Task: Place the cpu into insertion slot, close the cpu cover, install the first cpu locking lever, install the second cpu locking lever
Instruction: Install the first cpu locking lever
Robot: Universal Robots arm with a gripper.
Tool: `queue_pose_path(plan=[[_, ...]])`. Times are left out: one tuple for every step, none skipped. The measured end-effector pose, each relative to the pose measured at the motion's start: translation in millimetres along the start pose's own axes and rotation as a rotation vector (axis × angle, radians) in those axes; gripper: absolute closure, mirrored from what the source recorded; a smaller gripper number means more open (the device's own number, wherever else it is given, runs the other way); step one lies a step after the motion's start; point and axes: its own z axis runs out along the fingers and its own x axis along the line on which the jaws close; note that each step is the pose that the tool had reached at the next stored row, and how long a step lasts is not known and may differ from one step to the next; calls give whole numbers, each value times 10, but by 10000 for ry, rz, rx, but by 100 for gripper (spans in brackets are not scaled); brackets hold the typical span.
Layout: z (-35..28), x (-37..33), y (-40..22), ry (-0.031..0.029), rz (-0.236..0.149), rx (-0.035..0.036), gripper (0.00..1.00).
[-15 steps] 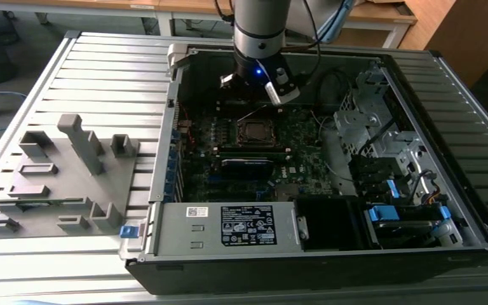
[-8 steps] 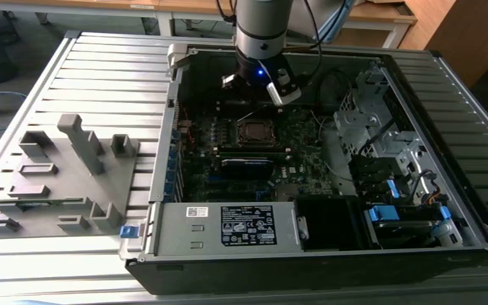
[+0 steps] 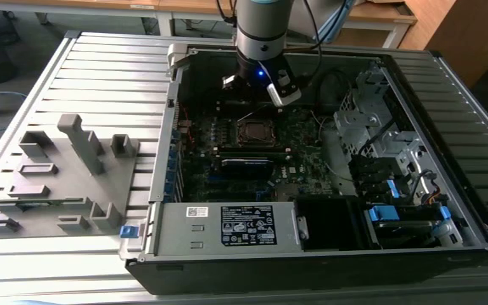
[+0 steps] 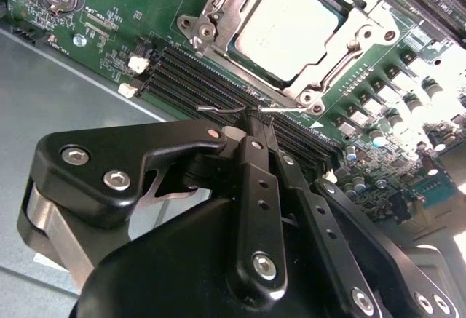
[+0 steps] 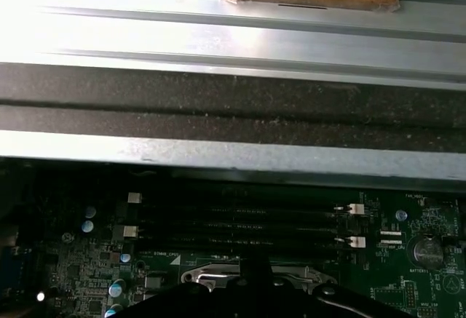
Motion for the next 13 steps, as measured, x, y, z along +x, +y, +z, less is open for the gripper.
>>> queue_pose_path(plan=[[6, 0, -1, 0, 0, -1, 89], [9, -1, -2, -1, 0, -2, 89], [8, 0, -2, 0, 1, 0, 89], [8, -1, -2, 0, 1, 0, 89], [20, 0, -4, 0, 0, -1, 89], [30, 1, -7, 0, 0, -1, 89], [31, 0, -7, 0, 0, -2, 89], [31, 1, -7, 0, 0, -2, 89], [32, 0, -7, -1, 0, -2, 89], [37, 0, -7, -3, 0, -6, 89], [42, 1, -8, -3, 0, -6, 89], [46, 1, -10, 0, 0, -2, 89], [52, 2, -11, 0, 0, -2, 89]])
